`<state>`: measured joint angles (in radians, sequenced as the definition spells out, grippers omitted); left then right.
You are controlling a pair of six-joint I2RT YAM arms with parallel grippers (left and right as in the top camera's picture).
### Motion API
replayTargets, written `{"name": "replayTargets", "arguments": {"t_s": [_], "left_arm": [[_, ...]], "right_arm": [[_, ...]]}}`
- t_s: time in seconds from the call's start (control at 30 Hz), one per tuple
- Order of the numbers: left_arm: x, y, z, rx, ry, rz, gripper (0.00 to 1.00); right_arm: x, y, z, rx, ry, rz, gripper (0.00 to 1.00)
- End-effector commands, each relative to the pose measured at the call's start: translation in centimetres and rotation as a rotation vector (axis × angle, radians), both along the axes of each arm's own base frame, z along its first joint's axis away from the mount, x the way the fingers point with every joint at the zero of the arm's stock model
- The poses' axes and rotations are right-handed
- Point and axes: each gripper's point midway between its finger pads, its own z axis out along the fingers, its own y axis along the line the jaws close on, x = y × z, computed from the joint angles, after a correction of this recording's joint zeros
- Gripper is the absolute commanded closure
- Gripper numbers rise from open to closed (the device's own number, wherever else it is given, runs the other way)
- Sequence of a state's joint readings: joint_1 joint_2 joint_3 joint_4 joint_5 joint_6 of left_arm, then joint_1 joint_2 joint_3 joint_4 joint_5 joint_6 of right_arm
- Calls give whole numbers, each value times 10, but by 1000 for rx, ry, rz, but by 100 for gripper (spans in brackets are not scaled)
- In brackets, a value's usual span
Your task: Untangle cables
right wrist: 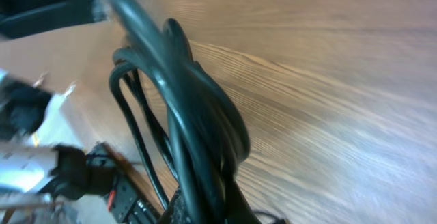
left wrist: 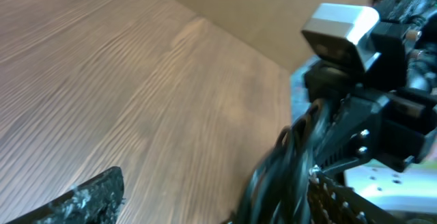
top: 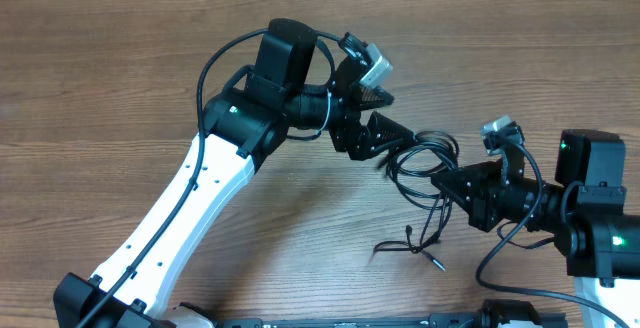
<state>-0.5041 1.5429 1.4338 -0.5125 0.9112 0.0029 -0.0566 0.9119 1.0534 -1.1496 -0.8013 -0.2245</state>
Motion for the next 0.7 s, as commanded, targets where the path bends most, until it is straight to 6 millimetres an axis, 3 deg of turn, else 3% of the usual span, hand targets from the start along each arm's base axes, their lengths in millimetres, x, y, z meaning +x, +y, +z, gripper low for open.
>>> {"name": "replayTargets", "arguments": {"t_s": [0.0, 0.17, 0.2, 0.33, 0.53, 0.67], "left_arm": [[7, 7, 9, 32, -50, 68, 10], [-7, 12, 17, 38, -132, 17, 7], [-21, 12, 19, 41, -184, -44, 7], [-44, 7, 10, 81, -254, -149, 7], [-52, -7, 3, 128, -272, -146, 1], [-34, -6, -12, 256, -241, 30, 0]], "right_arm": [[11, -22, -7, -64, 87, -200, 96], [17, -39, -15, -94, 151, -339, 96], [17, -39, -15, -73, 177, -365, 96], [16, -34, -13, -18, 217, -379, 96], [16, -22, -3, 50, 200, -322, 96], [15, -20, -1, 60, 201, -312, 96]]}}
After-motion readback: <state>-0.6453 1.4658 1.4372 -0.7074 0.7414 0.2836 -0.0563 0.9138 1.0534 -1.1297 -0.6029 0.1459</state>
